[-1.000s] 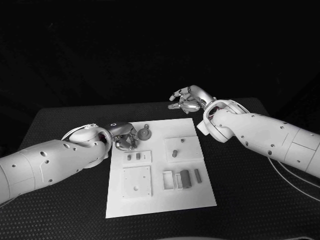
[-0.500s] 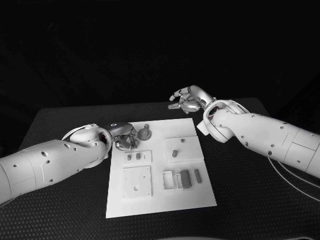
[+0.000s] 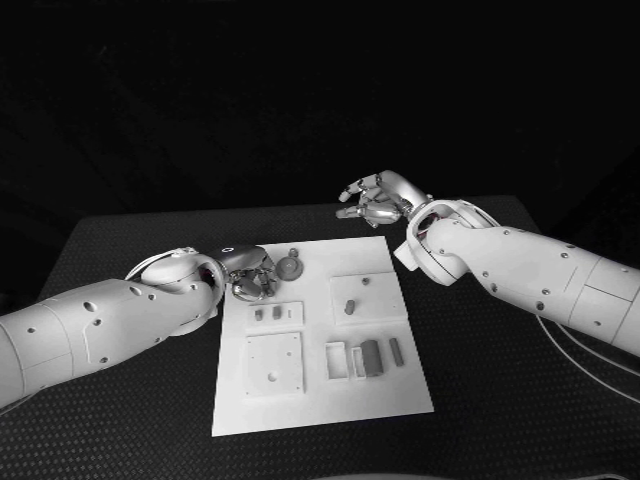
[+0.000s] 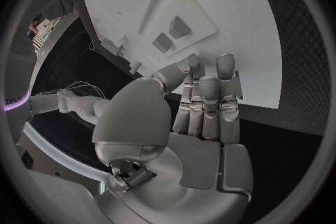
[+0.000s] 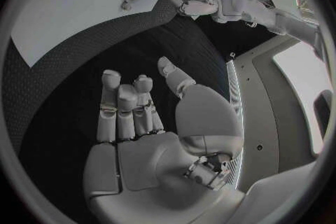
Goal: Assemble the parts on the task board
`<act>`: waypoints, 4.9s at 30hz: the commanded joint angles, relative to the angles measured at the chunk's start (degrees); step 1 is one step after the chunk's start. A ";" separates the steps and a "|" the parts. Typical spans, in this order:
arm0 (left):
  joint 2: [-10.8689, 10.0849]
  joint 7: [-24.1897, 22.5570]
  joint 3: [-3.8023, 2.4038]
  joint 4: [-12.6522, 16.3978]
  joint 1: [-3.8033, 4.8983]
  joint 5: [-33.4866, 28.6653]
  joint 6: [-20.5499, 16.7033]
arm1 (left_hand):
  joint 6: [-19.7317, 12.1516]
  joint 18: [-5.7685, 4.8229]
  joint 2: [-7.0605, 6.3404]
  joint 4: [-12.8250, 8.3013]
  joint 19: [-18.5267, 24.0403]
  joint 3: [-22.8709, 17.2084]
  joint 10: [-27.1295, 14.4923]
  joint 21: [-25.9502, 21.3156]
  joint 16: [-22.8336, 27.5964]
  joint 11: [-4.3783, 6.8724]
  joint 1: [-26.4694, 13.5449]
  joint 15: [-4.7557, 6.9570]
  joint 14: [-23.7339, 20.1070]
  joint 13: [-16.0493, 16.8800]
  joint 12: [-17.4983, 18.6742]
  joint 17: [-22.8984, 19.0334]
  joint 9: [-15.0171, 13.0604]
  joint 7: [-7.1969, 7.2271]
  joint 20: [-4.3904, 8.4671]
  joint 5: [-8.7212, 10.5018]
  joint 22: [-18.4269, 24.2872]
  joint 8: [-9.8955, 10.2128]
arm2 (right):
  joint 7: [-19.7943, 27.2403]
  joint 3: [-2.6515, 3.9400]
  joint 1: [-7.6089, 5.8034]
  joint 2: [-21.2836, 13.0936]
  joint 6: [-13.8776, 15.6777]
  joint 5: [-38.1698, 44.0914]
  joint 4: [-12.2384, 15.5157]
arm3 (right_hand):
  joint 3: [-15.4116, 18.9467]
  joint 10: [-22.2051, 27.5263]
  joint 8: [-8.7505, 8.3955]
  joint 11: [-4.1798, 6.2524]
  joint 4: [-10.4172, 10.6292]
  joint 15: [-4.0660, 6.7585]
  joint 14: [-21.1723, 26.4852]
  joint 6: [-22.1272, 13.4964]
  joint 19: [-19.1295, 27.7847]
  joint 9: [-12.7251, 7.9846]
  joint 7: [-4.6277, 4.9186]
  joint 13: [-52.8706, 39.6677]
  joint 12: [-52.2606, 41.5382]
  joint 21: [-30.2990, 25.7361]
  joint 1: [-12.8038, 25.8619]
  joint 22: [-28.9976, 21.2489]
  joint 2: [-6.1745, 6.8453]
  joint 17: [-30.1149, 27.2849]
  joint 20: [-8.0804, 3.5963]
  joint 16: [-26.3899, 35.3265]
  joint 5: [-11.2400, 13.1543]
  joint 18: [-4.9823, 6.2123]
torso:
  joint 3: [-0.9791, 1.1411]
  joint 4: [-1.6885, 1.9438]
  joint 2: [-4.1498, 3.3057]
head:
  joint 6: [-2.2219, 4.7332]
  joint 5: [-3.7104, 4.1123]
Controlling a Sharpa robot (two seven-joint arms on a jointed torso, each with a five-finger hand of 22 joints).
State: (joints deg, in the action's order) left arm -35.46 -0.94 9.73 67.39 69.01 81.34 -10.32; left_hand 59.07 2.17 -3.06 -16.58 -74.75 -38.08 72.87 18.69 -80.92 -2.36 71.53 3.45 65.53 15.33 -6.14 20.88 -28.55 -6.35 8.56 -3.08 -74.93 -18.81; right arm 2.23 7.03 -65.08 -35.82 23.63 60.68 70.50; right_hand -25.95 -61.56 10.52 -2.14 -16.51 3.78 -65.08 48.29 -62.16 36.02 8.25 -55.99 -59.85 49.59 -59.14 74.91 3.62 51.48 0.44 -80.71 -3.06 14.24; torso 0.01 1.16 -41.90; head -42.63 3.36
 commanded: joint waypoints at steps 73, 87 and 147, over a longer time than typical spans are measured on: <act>-9.25 -8.51 -2.28 -0.65 0.10 -45.08 -5.21 | -12.63 -0.36 -4.48 0.23 16.23 5.43 -7.95 -14.25 18.64 -4.75 -7.11 -5.45 -14.61 1.57 -0.93 -7.00 1.10 -5.14 -5.64 0.07 6.95 2.59 | -0.34 -1.41 0.03 -3.64 -11.37 15.98 -1.75 | -2.02 5.96 -0.21 -1.55 0.22 -1.42 1.32 -0.21 3.75 0.53 1.75 18.33 24.67 -5.32 -2.05 -1.64 0.68 -5.36 1.97 8.30 -0.01 0.75 | -0.07 0.09 0.02 | 1.97 -0.23; -10.60 -10.69 -2.27 1.46 0.05 -56.71 -6.08 | -11.59 -1.52 -4.45 0.13 21.23 7.90 -14.66 -15.02 25.21 -6.57 -5.96 -7.89 -17.50 2.49 -2.68 -7.86 0.00 -4.01 -7.26 0.11 12.75 1.02 | -1.76 -5.10 0.68 -5.33 -13.21 36.77 1.16 | -0.73 2.03 1.01 -3.62 -0.27 -3.08 0.20 1.42 2.86 0.33 1.99 32.88 43.50 -5.59 -6.57 -1.37 1.49 -5.37 2.02 7.88 0.15 0.76 | -0.13 0.09 0.04 | 2.17 -0.12; -10.01 -10.46 -2.26 1.59 0.04 -57.61 -3.50 | -11.38 -1.28 -3.53 0.20 21.01 8.39 -15.37 -14.89 26.00 -6.76 -6.62 -8.01 -17.27 1.68 -3.21 -7.14 -0.07 -4.31 -7.46 0.07 14.30 0.85 | -5.57 -8.55 3.35 -1.89 -13.47 45.35 0.42 | -12.61 -8.80 2.97 -1.70 -0.03 -1.30 -3.27 6.21 -0.74 -2.10 0.38 38.59 48.93 -5.27 -5.87 -0.40 -0.02 -6.00 0.94 7.77 0.19 0.76 | -0.08 -0.01 -0.01 | 1.29 -0.41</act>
State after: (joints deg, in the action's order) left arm -45.57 -10.91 7.53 68.90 69.00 24.07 -14.56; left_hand 47.59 0.86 -7.19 -16.32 -53.75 -30.08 57.73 3.82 -55.20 -9.11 64.95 -4.30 48.10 17.07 -9.07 13.65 -28.56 -10.42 1.33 -3.15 -60.68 -17.70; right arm -2.64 -1.00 -62.33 -37.73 12.11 104.31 71.06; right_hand -38.12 -69.84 13.15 -3.88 -16.52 2.04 -68.31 54.02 -62.58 33.89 8.72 -17.52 -10.93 43.95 -65.33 74.45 3.28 45.42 1.63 -72.65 -3.06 13.32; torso -0.05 1.15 -41.90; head -41.30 2.92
